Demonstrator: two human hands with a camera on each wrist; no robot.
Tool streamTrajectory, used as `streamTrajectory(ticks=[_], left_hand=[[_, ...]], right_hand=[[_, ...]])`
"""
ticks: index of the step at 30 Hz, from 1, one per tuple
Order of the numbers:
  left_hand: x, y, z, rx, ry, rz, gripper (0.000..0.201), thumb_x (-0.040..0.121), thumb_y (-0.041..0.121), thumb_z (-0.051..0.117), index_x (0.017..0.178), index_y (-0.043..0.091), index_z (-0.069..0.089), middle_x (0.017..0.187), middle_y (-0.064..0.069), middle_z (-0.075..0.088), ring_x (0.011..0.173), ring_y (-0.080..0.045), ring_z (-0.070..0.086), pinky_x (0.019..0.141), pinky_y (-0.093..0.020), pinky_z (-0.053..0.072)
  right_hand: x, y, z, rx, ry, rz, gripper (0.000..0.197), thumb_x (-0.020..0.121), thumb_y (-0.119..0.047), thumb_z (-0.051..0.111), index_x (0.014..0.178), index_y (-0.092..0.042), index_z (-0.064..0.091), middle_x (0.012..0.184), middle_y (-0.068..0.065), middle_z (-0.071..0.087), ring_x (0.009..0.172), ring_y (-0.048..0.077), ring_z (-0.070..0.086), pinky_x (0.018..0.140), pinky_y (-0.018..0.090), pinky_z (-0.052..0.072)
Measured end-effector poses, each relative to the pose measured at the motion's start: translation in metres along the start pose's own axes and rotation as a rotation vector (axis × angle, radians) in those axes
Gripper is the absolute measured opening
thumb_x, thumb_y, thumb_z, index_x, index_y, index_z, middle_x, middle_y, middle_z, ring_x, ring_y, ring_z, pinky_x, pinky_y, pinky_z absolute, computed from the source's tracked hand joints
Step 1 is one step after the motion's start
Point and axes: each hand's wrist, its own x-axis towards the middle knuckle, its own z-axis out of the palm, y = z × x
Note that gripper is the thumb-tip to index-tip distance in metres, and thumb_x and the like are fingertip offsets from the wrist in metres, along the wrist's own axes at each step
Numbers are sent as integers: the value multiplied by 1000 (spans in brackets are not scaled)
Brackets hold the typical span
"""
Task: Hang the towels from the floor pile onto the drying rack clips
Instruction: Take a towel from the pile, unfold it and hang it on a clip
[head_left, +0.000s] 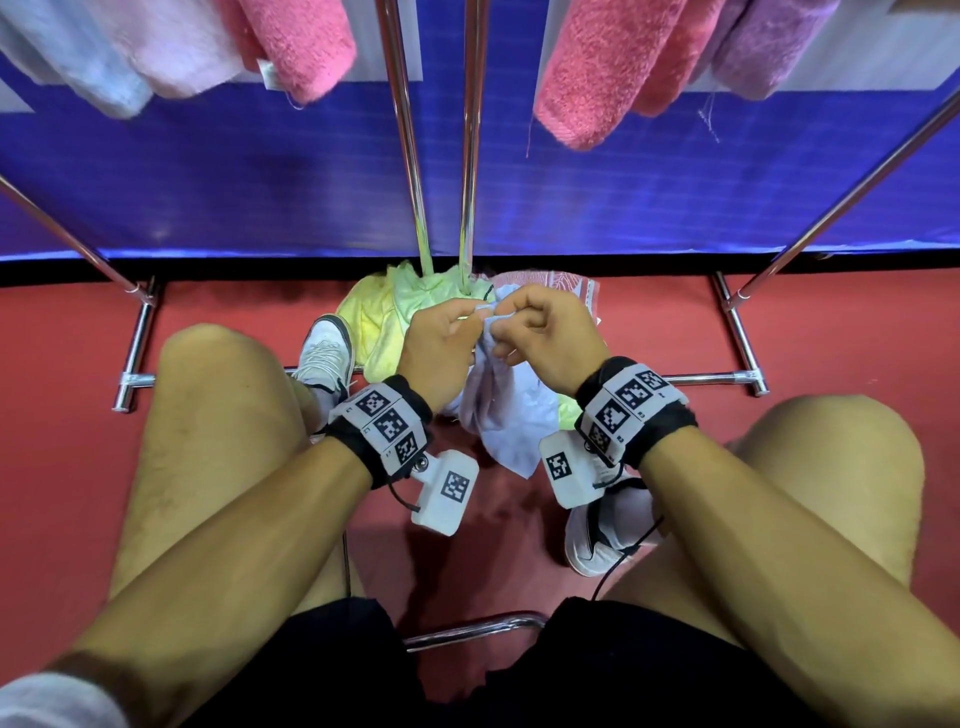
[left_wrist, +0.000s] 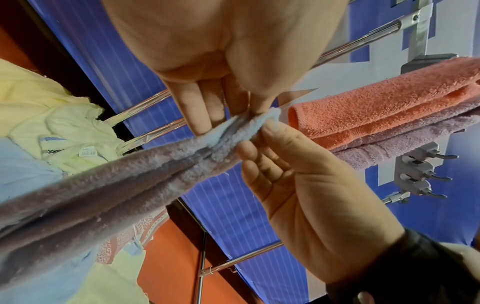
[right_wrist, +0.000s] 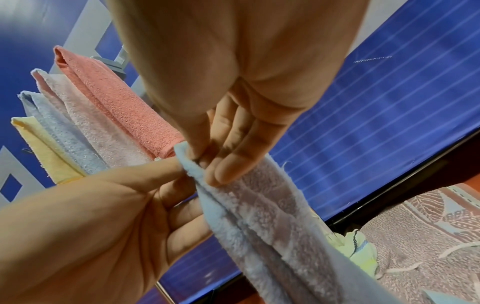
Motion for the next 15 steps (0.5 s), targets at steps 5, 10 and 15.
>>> streamTrajectory(ticks=[5, 10, 15], left_hand=[[-2, 1, 2, -76, -60, -25, 28, 90, 21, 53, 91, -5, 65, 88, -19, 60, 85, -30, 58, 85, -60, 53], [-6, 1, 1, -82, -58, -12, 37, 89, 25, 52, 94, -11, 59, 88, -24, 60, 84, -30, 58, 86, -66, 52], [-3, -1, -1, 3, -73, 14, 35, 92, 32, 53, 92, 0, 65, 92, -31, 65, 86, -35, 64, 86, -65, 52]], right_hand=[[3, 3, -1, -17, 30, -12, 17, 89, -5, 66, 79, -18, 61, 63, 14, 67, 60, 25, 68, 58, 31, 56], [4, 4, 1, -99, 30, -41, 17, 89, -9, 67, 78, -19, 59, 66, 15, 69, 62, 26, 70, 56, 27, 54], [7, 12, 1, -203, 50, -57, 13, 82, -32, 68, 75, -30, 57, 63, 4, 70, 67, 23, 71, 71, 43, 59]])
